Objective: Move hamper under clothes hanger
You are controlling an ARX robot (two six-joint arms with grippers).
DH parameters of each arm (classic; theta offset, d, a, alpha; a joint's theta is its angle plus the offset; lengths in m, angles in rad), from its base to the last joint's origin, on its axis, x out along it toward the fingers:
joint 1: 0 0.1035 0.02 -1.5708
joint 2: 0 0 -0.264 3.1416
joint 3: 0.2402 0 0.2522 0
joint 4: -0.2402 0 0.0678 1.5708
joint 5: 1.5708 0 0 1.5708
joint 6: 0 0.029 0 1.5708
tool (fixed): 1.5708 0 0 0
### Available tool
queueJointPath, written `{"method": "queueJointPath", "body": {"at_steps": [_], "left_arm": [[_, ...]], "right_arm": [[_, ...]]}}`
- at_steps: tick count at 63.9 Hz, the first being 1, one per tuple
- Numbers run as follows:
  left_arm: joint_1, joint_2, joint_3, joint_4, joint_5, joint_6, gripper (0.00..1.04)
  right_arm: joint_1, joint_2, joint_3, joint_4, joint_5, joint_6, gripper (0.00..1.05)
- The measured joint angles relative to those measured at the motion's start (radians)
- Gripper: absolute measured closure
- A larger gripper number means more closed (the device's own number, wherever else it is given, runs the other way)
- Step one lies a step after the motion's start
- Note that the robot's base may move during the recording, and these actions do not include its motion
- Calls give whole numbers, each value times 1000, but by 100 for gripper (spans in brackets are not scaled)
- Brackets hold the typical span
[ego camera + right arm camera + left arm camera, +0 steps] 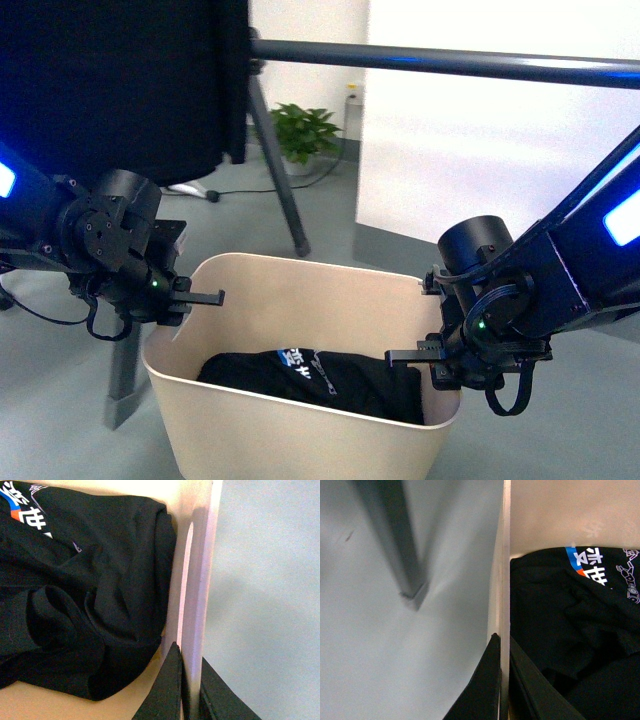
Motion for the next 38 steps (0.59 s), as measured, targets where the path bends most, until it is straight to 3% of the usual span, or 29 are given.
{"method": "queueJointPath", "body": {"at_steps": [38], "left_arm": [[1, 0, 0, 0, -1, 0, 101]], "right_arm": [[1, -2, 0, 0, -3, 0, 102]]}}
